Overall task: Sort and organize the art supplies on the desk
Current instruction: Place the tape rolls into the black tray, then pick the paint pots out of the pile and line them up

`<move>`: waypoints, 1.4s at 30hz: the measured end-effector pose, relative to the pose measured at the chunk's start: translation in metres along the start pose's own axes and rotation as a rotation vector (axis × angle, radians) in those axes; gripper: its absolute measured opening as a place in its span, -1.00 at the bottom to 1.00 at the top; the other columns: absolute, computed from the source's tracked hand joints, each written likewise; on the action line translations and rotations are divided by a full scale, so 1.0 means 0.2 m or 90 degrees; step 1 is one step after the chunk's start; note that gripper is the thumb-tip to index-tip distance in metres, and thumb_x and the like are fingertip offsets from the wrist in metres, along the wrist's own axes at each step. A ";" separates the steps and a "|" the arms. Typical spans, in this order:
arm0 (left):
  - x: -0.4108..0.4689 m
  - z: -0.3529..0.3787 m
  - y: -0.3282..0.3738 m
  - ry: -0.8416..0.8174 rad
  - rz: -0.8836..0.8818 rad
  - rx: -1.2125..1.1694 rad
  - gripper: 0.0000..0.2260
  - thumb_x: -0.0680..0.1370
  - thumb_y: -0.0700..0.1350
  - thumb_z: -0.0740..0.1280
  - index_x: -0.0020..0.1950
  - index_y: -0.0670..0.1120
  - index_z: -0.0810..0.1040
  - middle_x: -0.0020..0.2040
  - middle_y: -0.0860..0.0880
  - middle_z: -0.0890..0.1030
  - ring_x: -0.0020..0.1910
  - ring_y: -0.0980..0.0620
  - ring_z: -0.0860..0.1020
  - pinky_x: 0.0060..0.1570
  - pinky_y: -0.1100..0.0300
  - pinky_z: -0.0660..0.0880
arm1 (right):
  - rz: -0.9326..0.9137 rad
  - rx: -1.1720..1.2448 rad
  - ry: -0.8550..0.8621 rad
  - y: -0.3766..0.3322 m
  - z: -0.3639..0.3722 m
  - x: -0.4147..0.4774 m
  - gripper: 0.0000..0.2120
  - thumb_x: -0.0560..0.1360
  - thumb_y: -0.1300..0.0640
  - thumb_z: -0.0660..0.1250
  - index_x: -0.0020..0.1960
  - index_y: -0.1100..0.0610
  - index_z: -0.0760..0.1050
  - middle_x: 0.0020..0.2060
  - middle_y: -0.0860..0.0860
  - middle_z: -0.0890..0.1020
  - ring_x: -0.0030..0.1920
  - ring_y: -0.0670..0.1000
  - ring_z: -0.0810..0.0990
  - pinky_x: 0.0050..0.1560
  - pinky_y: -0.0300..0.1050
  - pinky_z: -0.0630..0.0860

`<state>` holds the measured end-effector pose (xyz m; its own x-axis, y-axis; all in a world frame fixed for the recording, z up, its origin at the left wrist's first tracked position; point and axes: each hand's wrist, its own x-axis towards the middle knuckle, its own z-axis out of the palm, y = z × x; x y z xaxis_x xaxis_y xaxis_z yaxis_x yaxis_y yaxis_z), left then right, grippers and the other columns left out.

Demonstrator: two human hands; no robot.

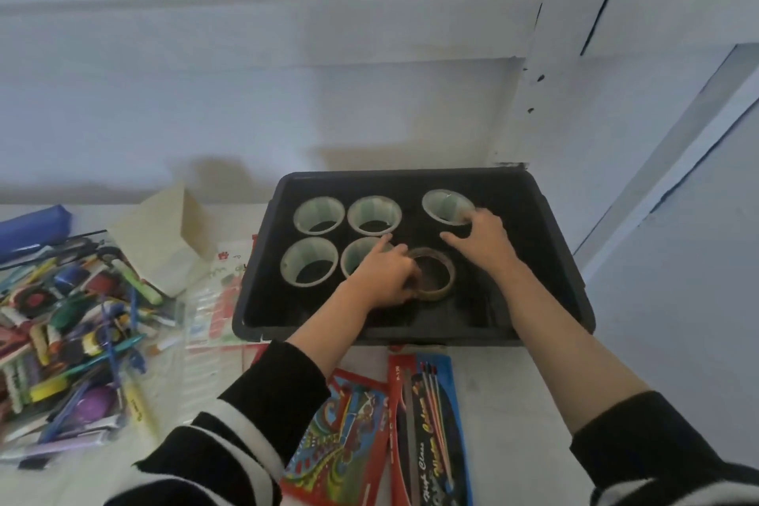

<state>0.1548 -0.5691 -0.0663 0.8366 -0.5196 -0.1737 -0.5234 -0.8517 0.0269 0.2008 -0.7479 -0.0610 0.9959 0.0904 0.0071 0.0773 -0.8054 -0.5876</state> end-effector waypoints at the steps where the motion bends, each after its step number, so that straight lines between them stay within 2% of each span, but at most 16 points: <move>1: 0.00 0.00 0.00 -0.004 -0.004 0.002 -0.77 0.53 -0.01 0.31 0.15 -0.02 0.58 0.12 -0.08 0.54 0.30 -0.01 0.36 0.46 -0.03 -0.09 | -0.010 0.013 -0.008 0.02 0.00 0.00 -0.59 0.44 0.02 0.42 0.20 0.19 0.48 0.18 0.14 0.49 0.20 0.13 0.44 0.13 -0.13 0.35; 4: 0.01 0.01 0.00 -0.008 -0.016 -0.013 -0.76 0.52 0.00 0.33 0.15 -0.01 0.59 0.13 -0.07 0.54 0.30 0.00 0.37 0.47 -0.02 -0.08 | -0.024 0.090 -0.044 0.06 0.00 0.02 -0.57 0.44 0.07 0.43 0.25 0.12 0.40 0.24 0.11 0.47 0.29 0.12 0.38 0.19 -0.14 0.31; 10: 0.01 0.01 0.02 -0.006 -0.033 -0.041 -0.77 0.51 -0.04 0.34 0.15 0.00 0.60 0.11 -0.06 0.57 0.29 0.00 0.36 0.48 -0.02 -0.12 | -0.054 0.068 0.040 0.05 0.01 0.03 -0.70 0.36 0.05 0.51 -0.01 0.18 0.54 0.00 0.11 0.57 0.04 0.08 0.54 0.10 -0.04 0.44; 13: 0.00 0.01 0.02 0.001 -0.027 -0.062 -0.81 0.49 -0.07 0.34 0.09 0.00 0.62 0.06 -0.02 0.58 0.27 0.01 0.36 0.48 -0.03 -0.14 | -0.061 0.070 0.061 0.04 0.02 0.02 -0.70 0.33 0.03 0.53 -0.06 0.15 0.57 -0.03 0.08 0.60 0.03 0.05 0.55 0.12 0.01 0.47; 17: -0.01 0.02 0.02 -0.017 -0.014 -0.038 -0.83 0.46 -0.04 0.38 0.04 0.02 0.63 0.05 0.01 0.57 0.28 0.04 0.33 0.49 -0.05 -0.15 | -0.082 0.068 0.067 0.04 0.04 0.02 -0.74 0.33 0.06 0.53 -0.06 0.15 0.58 0.00 0.07 0.60 0.05 0.05 0.55 0.13 -0.02 0.48; 20: -0.01 0.01 0.01 -0.017 -0.017 -0.030 -0.81 0.48 -0.07 0.36 0.08 0.01 0.61 0.09 0.00 0.56 0.28 0.03 0.33 0.48 -0.04 -0.14 | -0.109 0.073 -0.005 0.03 0.05 0.03 -0.71 0.39 0.14 0.48 0.10 0.12 0.57 0.13 0.08 0.58 0.20 0.06 0.51 0.24 -0.07 0.39; 22: -0.01 0.00 0.01 -0.010 -0.018 -0.032 -0.82 0.49 -0.10 0.35 0.08 0.00 0.60 0.09 0.00 0.56 0.27 0.02 0.34 0.48 -0.03 -0.13 | -0.114 0.104 -0.057 0.04 0.05 0.03 -0.54 0.43 0.22 0.42 0.31 0.06 0.43 0.25 0.07 0.52 0.29 0.06 0.45 0.31 -0.06 0.36; 24: -0.01 0.00 0.01 -0.003 -0.021 -0.040 -0.82 0.49 -0.13 0.34 0.08 0.00 0.61 0.09 0.00 0.57 0.25 0.02 0.34 0.47 -0.03 -0.13 | -0.113 0.163 -0.064 0.05 0.04 0.03 -0.39 0.44 0.28 0.38 0.41 -0.02 0.29 0.29 0.04 0.49 0.29 0.07 0.45 0.30 0.02 0.42; 29: -0.02 0.01 0.00 0.002 -0.018 -0.022 -0.73 0.50 -0.21 0.30 0.14 0.02 0.59 0.16 0.04 0.56 0.27 0.02 0.33 0.46 -0.02 -0.14 | -0.084 0.214 -0.075 0.05 0.04 0.03 -0.37 0.45 0.32 0.31 0.43 -0.03 0.22 0.28 0.05 0.50 0.09 0.07 0.57 0.23 -0.01 0.47; 34: -0.02 -0.01 0.01 0.003 -0.014 -0.041 -0.72 0.51 -0.22 0.28 0.18 0.02 0.57 0.21 0.02 0.54 0.27 0.02 0.33 0.46 -0.04 -0.14 | -0.043 0.252 -0.072 0.09 0.04 0.05 -0.36 0.43 0.23 0.30 0.37 -0.24 0.19 0.32 0.03 0.46 0.38 0.11 0.33 0.23 0.21 0.44; 36: -0.03 -0.02 0.01 0.001 -0.008 -0.067 -0.70 0.50 -0.22 0.31 0.19 0.03 0.57 0.22 0.03 0.54 0.27 0.02 0.33 0.46 -0.04 -0.15 | -0.041 0.254 -0.067 0.10 0.05 0.07 -0.39 0.46 0.25 0.27 0.38 -0.21 0.20 0.33 0.06 0.44 0.32 0.11 0.39 0.16 0.19 0.50; 38: -0.04 -0.02 0.00 -0.003 0.005 -0.100 -0.67 0.47 -0.16 0.38 0.22 0.04 0.56 0.22 0.03 0.53 0.28 0.03 0.31 0.46 -0.04 -0.16 | -0.040 0.240 -0.051 0.09 0.05 0.08 -0.42 0.49 0.31 0.24 0.42 -0.08 0.21 0.36 0.10 0.40 0.22 0.11 0.49 0.16 0.14 0.52; 40: -0.05 -0.02 0.00 0.008 0.011 -0.119 -0.64 0.44 -0.07 0.43 0.23 0.04 0.55 0.21 0.03 0.52 0.28 0.04 0.31 0.46 -0.04 -0.14 | -0.070 0.192 -0.007 0.09 0.06 0.08 -0.46 0.49 0.35 0.24 0.42 0.07 0.26 0.37 0.12 0.36 0.27 0.10 0.44 0.30 0.10 0.41; 42: -0.06 0.01 -0.01 0.056 0.003 -0.168 -0.68 0.45 -0.05 0.42 0.21 0.02 0.57 0.15 0.02 0.55 0.24 0.04 0.35 0.48 -0.01 -0.04 | -0.113 0.130 0.046 0.08 0.07 0.07 -0.50 0.47 0.37 0.26 0.38 0.14 0.32 0.37 0.13 0.31 0.37 0.10 0.31 0.40 -0.03 0.25</move>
<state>0.1464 -0.5613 -0.0660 0.8514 -0.5172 -0.0870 -0.4763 -0.8319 0.2847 0.2161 -0.7515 -0.0823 0.9690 0.1721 0.1776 0.2471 -0.6457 -0.7225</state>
